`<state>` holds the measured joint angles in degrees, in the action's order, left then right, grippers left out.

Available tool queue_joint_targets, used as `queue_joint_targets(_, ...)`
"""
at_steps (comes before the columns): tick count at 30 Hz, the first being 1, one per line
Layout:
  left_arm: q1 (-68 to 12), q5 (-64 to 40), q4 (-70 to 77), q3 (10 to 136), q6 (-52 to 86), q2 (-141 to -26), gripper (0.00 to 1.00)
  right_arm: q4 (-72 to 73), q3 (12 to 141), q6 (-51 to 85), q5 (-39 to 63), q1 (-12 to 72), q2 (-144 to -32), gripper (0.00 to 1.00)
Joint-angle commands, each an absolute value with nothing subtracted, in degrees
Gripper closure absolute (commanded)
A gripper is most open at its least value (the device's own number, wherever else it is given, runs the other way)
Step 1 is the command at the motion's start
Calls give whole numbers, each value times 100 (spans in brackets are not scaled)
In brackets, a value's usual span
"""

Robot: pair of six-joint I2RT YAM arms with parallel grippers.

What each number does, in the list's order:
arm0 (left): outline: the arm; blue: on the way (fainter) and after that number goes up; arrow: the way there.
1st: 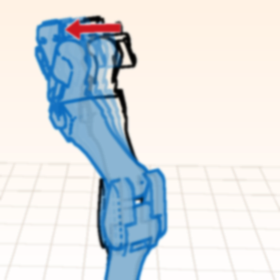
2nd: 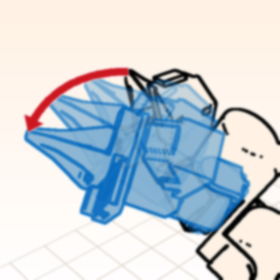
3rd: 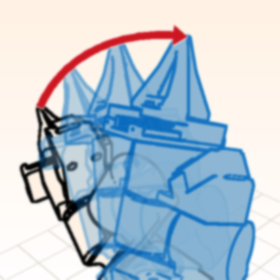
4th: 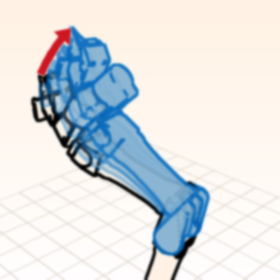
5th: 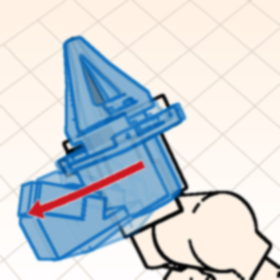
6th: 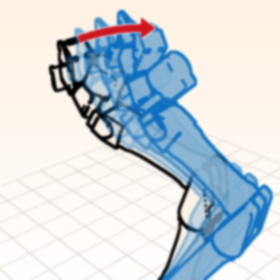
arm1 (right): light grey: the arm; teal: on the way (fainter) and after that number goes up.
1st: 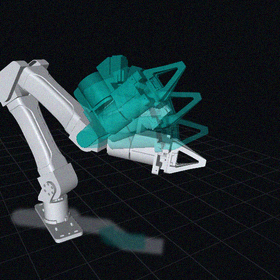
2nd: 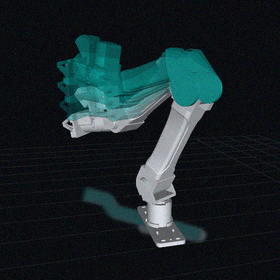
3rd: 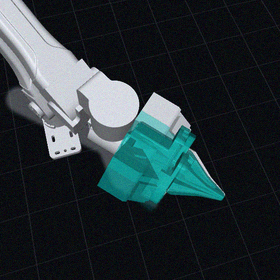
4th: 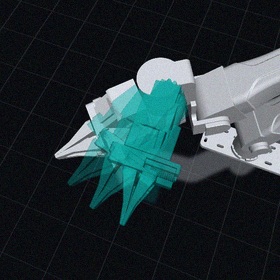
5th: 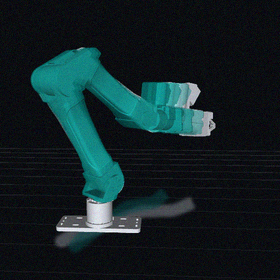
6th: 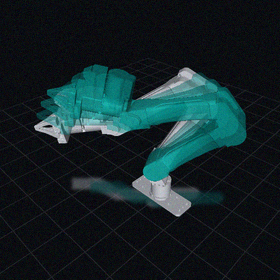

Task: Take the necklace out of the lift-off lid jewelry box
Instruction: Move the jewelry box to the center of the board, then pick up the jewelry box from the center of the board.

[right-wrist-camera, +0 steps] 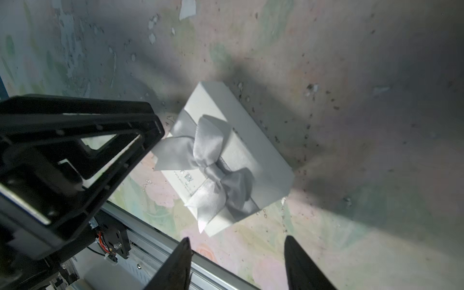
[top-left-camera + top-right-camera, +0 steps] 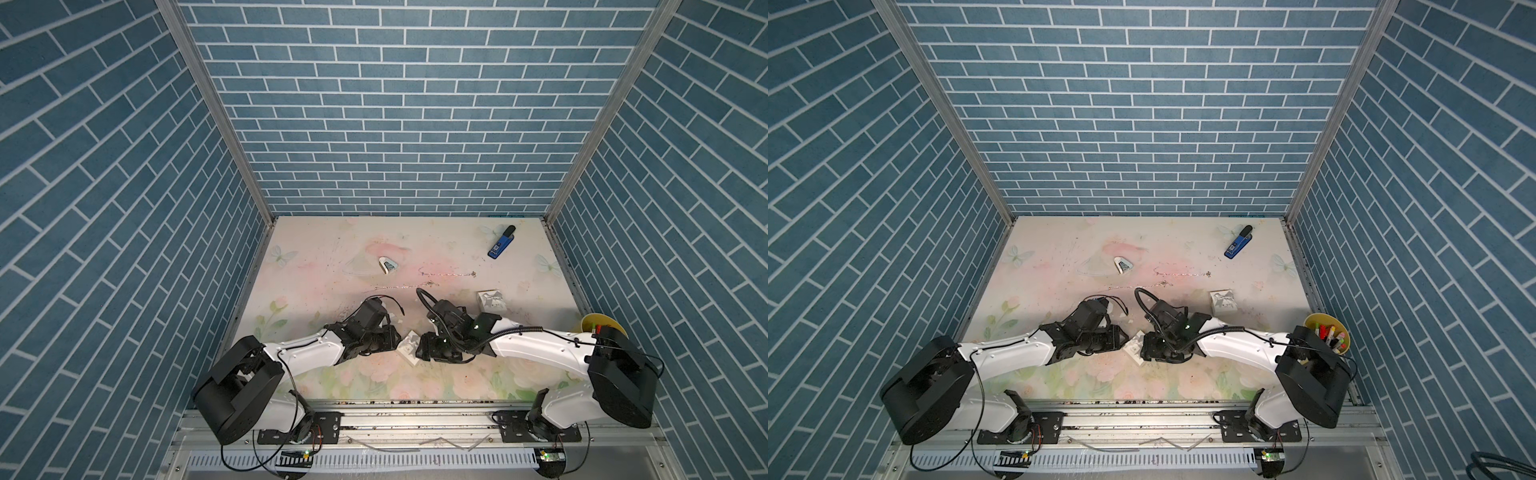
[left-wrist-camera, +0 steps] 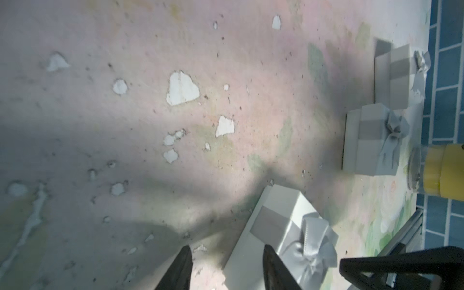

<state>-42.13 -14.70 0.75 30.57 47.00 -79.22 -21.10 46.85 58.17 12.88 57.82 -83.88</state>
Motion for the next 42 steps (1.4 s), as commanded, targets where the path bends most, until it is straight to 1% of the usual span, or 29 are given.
queue_joint_targets(1,-4193,-1704,179,2875,4642,-7925,60,-1795,4784,6146,1150,5794,-8640,40)
queue_joint_targets(2,-4197,-1707,242,2826,4689,-7904,61,-1883,4890,6037,1087,5772,-8718,40)
queue_joint_targets(6,-4274,-1703,433,2772,4882,-7880,63,-2079,5170,5648,1125,5519,-8991,40)
queue_joint_targets(11,-4527,-1608,717,2799,5129,-8006,63,-2517,5590,5074,1160,5234,-9179,40)
queue_joint_targets(16,-4579,-1453,843,2751,5260,-8012,63,-2729,5760,4831,1256,5144,-9235,40)
queue_joint_targets(18,-4579,-1354,735,2738,5227,-7947,63,-2825,5815,4748,1253,5144,-9248,39)
queue_joint_targets(21,-4579,-1181,399,2763,5090,-7734,61,-3193,5953,4490,1095,5142,-9192,35)
queue_joint_targets(24,-4579,-897,-237,2865,4797,-7397,55,-3742,6097,4178,689,5142,-8985,29)
queue_joint_targets(25,-4574,-719,-530,2937,4659,-7247,51,-3955,6154,4088,544,5142,-8914,27)
queue_joint_targets(27,-4566,-347,-1160,3077,4381,-6972,43,-4440,6325,3878,166,5239,-8847,25)
queue_joint_targets(29,-4530,26,-1649,3189,4133,-6694,31,-5103,6708,3757,-382,5482,-9018,21)
queue_joint_targets(32,-4381,317,-2085,3264,3824,-6402,17,-5361,6977,3813,-503,5756,-9276,15)
queue_joint_targets(33,-4318,354,-2160,3290,3750,-6340,13,-5273,6972,3866,-470,5814,-9303,13)
queue_joint_targets(35,-4184,377,-2278,3322,3625,-6260,2,-5010,6952,3999,-340,5883,-9370,9)
queue_joint_targets(36,-4146,370,-2321,3336,3572,-6250,1,-4924,6965,4061,-292,5908,-9416,6)
queue_joint_targets(37,-4114,353,-2357,3358,3528,-6249,0,-4852,7022,4130,-257,5943,-9489,1)
queue_joint_targets(42,-4087,332,-2470,3424,3480,-6392,0,-4841,7417,4235,-191,6038,-9966,1)
